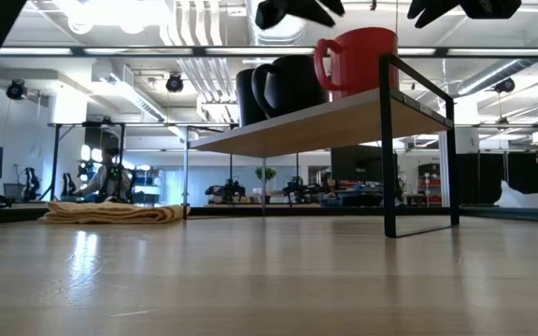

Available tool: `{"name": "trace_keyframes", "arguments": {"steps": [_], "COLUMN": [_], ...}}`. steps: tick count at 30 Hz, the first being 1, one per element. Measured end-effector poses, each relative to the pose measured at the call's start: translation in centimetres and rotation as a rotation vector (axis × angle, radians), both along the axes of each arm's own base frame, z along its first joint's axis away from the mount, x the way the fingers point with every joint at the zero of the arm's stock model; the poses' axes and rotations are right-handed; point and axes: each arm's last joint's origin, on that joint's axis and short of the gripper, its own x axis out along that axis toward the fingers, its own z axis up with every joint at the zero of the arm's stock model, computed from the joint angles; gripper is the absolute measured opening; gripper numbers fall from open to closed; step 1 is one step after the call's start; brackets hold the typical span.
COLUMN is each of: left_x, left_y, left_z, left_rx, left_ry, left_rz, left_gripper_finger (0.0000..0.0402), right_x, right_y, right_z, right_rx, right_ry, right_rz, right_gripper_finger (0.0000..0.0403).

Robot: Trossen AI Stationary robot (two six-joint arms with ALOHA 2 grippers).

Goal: Stack small to large cups/mugs on shelf
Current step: Put the red mug on the shelf

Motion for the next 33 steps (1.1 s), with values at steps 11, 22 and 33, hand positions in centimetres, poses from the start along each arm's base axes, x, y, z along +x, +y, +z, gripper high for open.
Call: {"name": "trace_keyframes", "arguments": {"steps": [11, 22, 33], "left_x": [-3.4, -1.9, -1.3], "left_y": [-5.5, -7.6, -7.4], "left_z": [-0.5, -3.4, -3.5], "left_rx": [0.064, 0.061, 0.058], "left_ry": [0.207, 0.139, 0.084], "left_rz": [-0.054, -0.034, -0.034], "left_gripper_finger": [0.0095, 0.0095, 0.0095], "right_x": [0.0, 0.0, 0.0], "right_y": [0.1, 0.1, 0.1], "right_z": [0.1, 0.1, 0.0], "right_rx": [-0.001, -0.005, -0.005], "right_ry": [-0.004, -0.014, -0.015], "right_rz": [0.011, -0.015, -0.022], "right_gripper_finger": [0.0063, 0.0063, 0.0063]}}
